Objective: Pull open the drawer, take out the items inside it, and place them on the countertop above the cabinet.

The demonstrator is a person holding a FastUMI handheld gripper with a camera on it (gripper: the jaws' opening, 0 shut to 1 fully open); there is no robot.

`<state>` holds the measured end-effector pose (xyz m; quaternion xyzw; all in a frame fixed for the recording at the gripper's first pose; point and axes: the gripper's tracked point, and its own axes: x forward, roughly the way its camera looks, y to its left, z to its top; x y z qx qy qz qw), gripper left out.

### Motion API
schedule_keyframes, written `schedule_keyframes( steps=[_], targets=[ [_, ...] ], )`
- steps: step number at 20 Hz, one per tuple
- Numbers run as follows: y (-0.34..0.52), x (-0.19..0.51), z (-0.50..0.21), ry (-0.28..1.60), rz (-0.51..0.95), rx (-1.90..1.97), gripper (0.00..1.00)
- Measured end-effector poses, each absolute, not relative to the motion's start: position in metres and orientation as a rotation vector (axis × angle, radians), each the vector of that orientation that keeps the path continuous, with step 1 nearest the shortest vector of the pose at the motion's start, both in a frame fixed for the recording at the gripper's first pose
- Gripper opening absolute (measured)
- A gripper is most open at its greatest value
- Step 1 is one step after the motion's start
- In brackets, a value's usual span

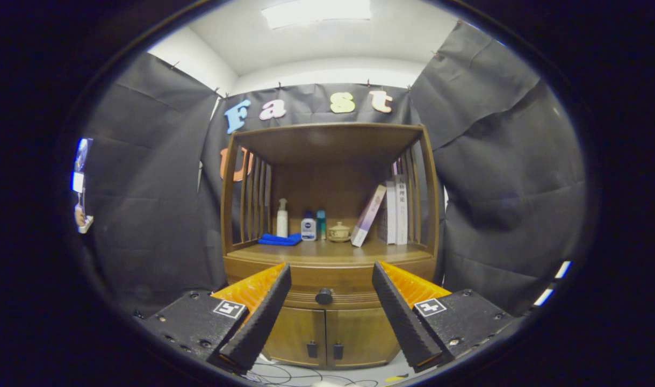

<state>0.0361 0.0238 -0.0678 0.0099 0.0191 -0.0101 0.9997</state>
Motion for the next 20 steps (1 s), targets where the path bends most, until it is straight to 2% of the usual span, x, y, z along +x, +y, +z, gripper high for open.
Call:
schedule_keyframes(
  steps=[9, 20],
  targets=[
    [0.022, 0.092, -0.148, 0.113, -0.062, -0.033, 0.99],
    [0.032, 0.173, -0.197, 0.167, -0.084, -0.072, 0.98]
  ],
)
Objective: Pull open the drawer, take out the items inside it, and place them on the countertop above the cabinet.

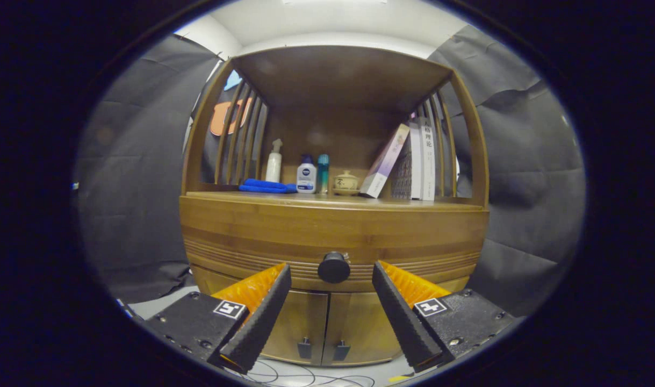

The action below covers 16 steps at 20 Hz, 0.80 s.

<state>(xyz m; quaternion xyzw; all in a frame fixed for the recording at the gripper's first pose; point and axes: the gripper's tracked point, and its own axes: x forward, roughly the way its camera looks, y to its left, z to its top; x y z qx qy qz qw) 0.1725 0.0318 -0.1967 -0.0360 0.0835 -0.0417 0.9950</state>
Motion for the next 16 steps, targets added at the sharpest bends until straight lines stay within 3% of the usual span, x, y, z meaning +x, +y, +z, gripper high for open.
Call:
schedule_keyframes(
  steps=[4, 9, 14, 16],
  targets=[
    [0.028, 0.198, -0.207, 0.197, -0.104, -0.103, 0.91],
    [0.031, 0.21, -0.212, 0.226, -0.105, -0.099, 0.66],
    [0.027, 0.22, -0.222, 0.266, -0.109, -0.024, 0.65],
    [0.029, 0.222, -0.224, 0.273, -0.099, -0.004, 0.58]
  ],
)
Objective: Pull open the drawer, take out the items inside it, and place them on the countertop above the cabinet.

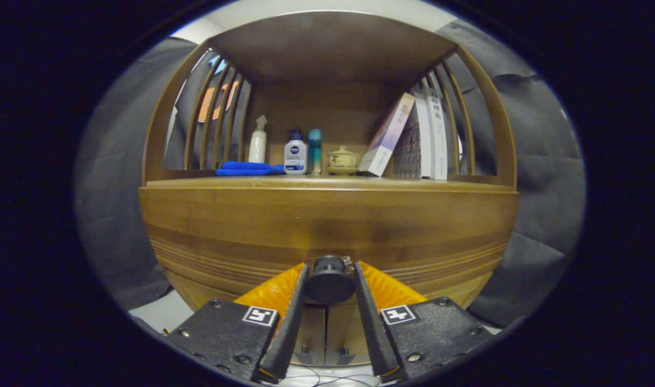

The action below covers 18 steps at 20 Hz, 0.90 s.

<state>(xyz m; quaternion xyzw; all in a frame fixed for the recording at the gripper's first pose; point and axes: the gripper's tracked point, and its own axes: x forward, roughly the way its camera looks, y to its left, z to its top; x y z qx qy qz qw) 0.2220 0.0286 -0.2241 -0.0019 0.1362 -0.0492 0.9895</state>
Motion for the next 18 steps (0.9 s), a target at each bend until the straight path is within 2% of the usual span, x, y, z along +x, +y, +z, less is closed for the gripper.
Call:
schedule_keyframes(
  steps=[6, 18],
  targets=[
    [0.026, 0.222, -0.224, 0.303, -0.094, -0.005, 0.46],
    [0.028, 0.18, -0.215, 0.298, -0.095, -0.015, 0.44]
  ],
)
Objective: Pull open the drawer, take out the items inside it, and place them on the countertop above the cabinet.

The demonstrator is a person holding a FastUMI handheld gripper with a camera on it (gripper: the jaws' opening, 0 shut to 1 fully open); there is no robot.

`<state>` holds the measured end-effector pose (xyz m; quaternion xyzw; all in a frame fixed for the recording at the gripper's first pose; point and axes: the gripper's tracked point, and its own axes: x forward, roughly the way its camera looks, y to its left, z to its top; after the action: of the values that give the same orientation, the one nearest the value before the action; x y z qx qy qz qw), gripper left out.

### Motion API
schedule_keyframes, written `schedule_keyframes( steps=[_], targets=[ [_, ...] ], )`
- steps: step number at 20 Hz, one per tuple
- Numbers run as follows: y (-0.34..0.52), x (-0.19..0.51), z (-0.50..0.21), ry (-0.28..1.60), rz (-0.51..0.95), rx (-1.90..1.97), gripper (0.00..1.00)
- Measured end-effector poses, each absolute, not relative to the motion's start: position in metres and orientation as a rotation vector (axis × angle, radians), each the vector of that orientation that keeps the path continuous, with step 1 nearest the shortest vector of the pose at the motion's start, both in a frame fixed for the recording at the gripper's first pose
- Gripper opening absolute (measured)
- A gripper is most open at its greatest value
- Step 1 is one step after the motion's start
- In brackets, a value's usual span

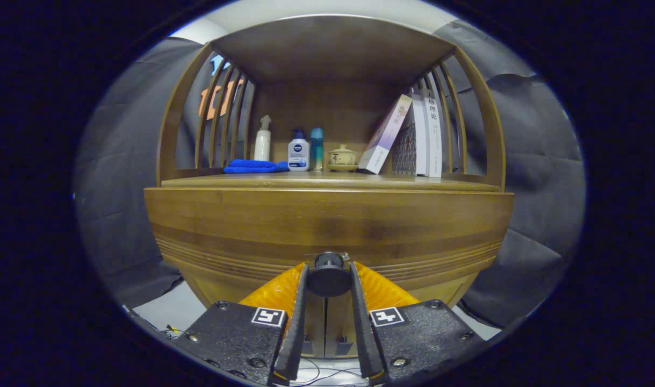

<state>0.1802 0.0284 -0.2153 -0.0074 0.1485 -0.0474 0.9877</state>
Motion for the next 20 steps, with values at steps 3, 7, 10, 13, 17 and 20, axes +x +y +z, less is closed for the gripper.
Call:
schedule_keyframes(
  steps=[3, 7, 10, 13, 17, 20],
  targets=[
    [0.028, 0.175, -0.215, 0.293, -0.1, -0.034, 0.44],
    [0.031, 0.166, -0.214, 0.305, -0.099, 0.011, 0.43],
    [0.03, 0.157, -0.213, 0.303, -0.094, 0.002, 0.42],
    [0.03, 0.147, -0.212, 0.301, -0.091, 0.004, 0.42],
    [0.03, 0.132, -0.21, 0.298, -0.078, -0.007, 0.42],
    [0.03, 0.118, -0.209, 0.3, -0.069, 0.004, 0.42]
  ],
)
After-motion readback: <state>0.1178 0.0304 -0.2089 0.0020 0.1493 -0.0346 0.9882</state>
